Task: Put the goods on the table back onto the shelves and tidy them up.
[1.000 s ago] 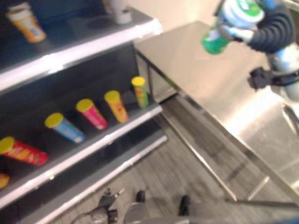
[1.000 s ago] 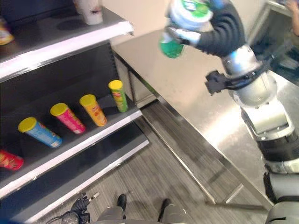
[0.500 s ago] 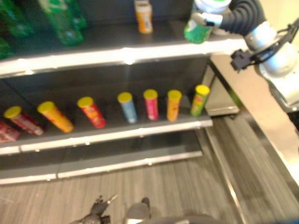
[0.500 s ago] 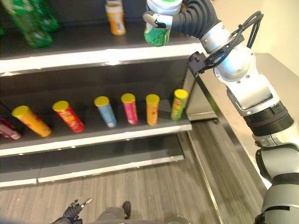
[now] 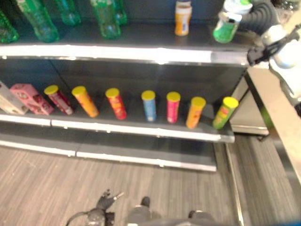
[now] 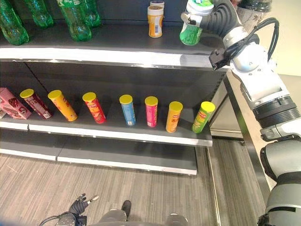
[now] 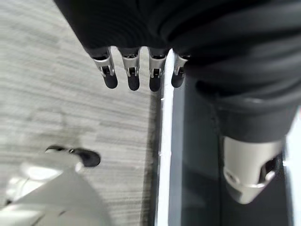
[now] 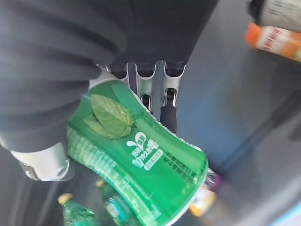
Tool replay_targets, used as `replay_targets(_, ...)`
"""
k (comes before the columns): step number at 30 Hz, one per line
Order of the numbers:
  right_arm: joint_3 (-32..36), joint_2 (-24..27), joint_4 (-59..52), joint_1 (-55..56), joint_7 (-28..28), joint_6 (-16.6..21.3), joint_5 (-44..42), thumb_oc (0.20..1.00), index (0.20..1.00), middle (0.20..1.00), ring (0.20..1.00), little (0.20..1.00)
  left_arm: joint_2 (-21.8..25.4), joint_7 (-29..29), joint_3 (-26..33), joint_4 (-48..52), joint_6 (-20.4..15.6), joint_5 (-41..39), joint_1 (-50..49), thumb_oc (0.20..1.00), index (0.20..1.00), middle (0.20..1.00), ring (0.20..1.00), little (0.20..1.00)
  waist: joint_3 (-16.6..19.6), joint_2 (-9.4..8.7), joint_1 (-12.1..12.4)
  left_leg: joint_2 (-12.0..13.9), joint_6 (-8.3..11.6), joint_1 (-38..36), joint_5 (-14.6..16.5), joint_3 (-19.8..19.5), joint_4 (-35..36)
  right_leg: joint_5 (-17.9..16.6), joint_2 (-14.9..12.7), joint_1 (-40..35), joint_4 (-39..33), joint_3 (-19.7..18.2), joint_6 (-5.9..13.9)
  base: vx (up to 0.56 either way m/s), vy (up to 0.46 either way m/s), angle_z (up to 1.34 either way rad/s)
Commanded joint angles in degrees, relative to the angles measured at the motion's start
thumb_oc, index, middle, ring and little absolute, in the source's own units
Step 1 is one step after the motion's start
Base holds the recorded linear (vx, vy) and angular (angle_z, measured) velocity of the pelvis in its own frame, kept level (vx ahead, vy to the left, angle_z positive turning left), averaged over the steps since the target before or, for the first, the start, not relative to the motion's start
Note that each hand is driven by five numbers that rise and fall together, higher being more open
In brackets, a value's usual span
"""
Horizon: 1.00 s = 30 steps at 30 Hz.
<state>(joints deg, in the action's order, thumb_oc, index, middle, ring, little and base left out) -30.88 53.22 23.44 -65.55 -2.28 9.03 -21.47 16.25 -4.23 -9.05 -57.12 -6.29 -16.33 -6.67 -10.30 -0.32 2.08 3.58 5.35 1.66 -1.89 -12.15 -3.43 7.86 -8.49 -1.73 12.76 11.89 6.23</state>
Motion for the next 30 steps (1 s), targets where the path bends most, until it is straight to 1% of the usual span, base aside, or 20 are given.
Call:
replay_targets(1, -0.82, -1.32, 2.24, -7.46, -1.26, 0.88, -0.9, 0.2, 0.2, 0.2, 0.2, 0.2, 3.34, -0.32, -0.15, -0.72, -1.43, 0.14, 1.71, 1.0, 1.0, 1.0, 1.0, 1.0, 1.56, -3.37, 1.39, 1.9, 3.61, -0.92, 10.47, 1.09, -5.97, 0.69, -3.13, 0.46, -3.43, -0.19, 2.52, 0.03, -0.044, 0.03)
replay_targets(2, -1.06, -2.87, 3.99, -7.66, -1.28, 0.61, -0.23, 0.2, 0.2, 0.2, 0.2, 0.2, 3.07, -0.6, -0.22, -1.34, -1.32, 0.23, 1.75, 1.0, 1.0, 1.0, 1.0, 1.0, 1.57, -3.42, 1.55, 2.05, 3.7, -0.92, 10.36, 0.91, -5.73, 1.02, -2.98, 0.36, -3.27, 0.32, 2.26, 0.05, -0.056, 0.02)
replay_targets(5, -2.04, -5.29, 6.61, -8.67, -1.49, 0.07, 1.16, 0.2, 0.2, 0.2, 0.2, 0.2, 2.74, -1.01, -0.42, -1.94, -1.27, 0.02, 1.98, 1.0, 1.0, 1.0, 1.0, 1.0, 1.51, -3.45, 1.71, 2.32, 3.89, -0.81, 10.12, 0.95, -5.4, 1.28, -2.91, 0.28, -3.28, 1.18, 2.04, 0.03, -0.033, 0.17)
replay_targets(6, -2.07, -5.31, 6.63, -8.7, -1.49, 0.07, 1.16, 0.2, 0.2, 0.2, 0.2, 0.2, 2.73, -1.01, -0.4, -1.95, -1.28, 0.02, 1.98, 1.0, 1.0, 1.0, 1.0, 1.0, 1.52, -3.45, 1.67, 2.32, 3.9, -0.81, 10.12, 0.93, -5.4, 1.28, -2.92, 0.27, -3.28, 1.2, 2.04, 0.04, -0.022, 0.23)
replay_targets(7, -2.27, -6.83, 8.07, -8.83, -1.73, -0.2, 2.42, 0.2, 0.2, 0.2, 0.2, 0.2, 2.51, -1.2, -0.54, -2.53, -1.19, -0.07, 2.01, 1.0, 1.0, 1.0, 1.0, 1.0, 1.53, -3.45, 1.88, 2.38, 4.0, -0.77, 9.97, 0.8, -5.23, 1.43, -2.96, 0.05, -3.29, 1.77, 1.9, 0.04, -0.023, 0.12)
replay_targets(10, -2.68, -8.11, 9.32, -9.2, -1.85, -0.42, 3.58, 0.2, 0.2, 0.2, 0.2, 0.2, 2.42, -1.47, -0.59, -2.75, -1.19, -0.21, 2.14, 1.0, 1.0, 1.0, 1.0, 1.0, 1.45, -3.44, 2.1, 2.37, 4.13, -0.67, 9.9, 0.63, -5.18, 1.57, -3.13, -0.2, -3.25, 2.44, 1.81, 0.03, -0.021, 0.11)
replay_targets(11, -2.96, -8.83, 10.32, -9.41, -2.15, -0.72, 4.53, 0.2, 0.2, 0.2, 0.2, 0.2, 2.37, -1.57, -0.59, -2.74, -1.2, -0.44, 2.25, 1.0, 1.0, 1.0, 1.0, 1.0, 1.36, -3.4, 2.25, 2.32, 4.18, -0.64, 9.84, 0.47, -5.05, 1.64, -3.43, -0.53, -3.21, 3.16, 1.8, 0.03, -0.006, 0.16)
replay_targets(13, -2.86, -8.95, 10.72, -9.37, -2.28, -0.78, 4.84, 0.2, 0.2, 0.2, 0.2, 0.2, 2.31, -1.74, -0.61, -2.82, -1.18, -0.55, 2.32, 1.0, 1.0, 1.0, 1.0, 1.0, 1.33, -3.37, 2.28, 2.27, 4.23, -0.57, 9.75, 0.36, -4.9, 1.73, -3.51, -0.55, -3.16, 3.47, 1.77, 0.02, -0.003, 0.22)
replay_targets(15, -2.71, -9.26, 12.46, -9.66, -2.54, -1.18, 5.64, 0.2, 0.2, 0.2, 0.2, 0.2, 1.92, -1.95, -1.02, -2.31, -1.14, -0.98, 1.71, 1.0, 1.0, 1.0, 1.0, 1.0, 1.35, -3.13, 2.6, 2.05, 4.4, -0.26, 9.26, 0.08, -4.24, 1.79, -4.2, -0.75, -2.87, 5.01, 1.8, 0.03, 0.011, 0.16)
replay_targets(17, -2.99, -9.64, 13.21, -10.11, -2.65, -1.24, 5.98, 0.2, 0.2, 0.2, 0.2, 0.2, 1.81, -1.94, -1.17, -2.54, -1.11, -1.05, 1.42, 1.0, 1.0, 1.0, 1.0, 1.0, 1.31, -3.09, 2.69, 1.85, 4.35, -0.16, 9.35, -0.01, -4.19, 1.73, -4.54, -0.78, -2.63, 5.36, 1.89, 0.02, 0.01, 0.09)
replay_targets(22, -3.78, -10.08, 14.74, -10.61, -2.58, -1.36, 6.81, 0.2, 0.2, 0.2, 0.2, 0.2, 1.77, -2.04, -1.19, -2.51, -1.17, -1.29, 1.58, 1.0, 1.0, 1.0, 1.0, 1.0, 1.29, -3.05, 2.81, 1.5, 4.2, -0.04, 9.35, 0.04, -3.99, 1.59, -5.02, -0.95, -2.56, 5.95, 2.03, 0.02, 0.008, 0.12)
replay_targets(30, -5.04, -9.7, 15.11, -11.83, -2.53, -1.62, 7.27, 0.2, 0.2, 0.2, 0.2, 0.2, 1.53, -2.28, -1.43, -2.36, -1.05, -1.43, 1.77, 1.0, 1.0, 1.0, 1.0, 1.0, 1.36, -3.55, 2.61, 1.29, 3.98, -0.07, 9.7, 0.24, -3.95, 1.58, -5.5, -1.0, -2.31, 5.97, 2.2, 0.0, 0.0, 0.0)
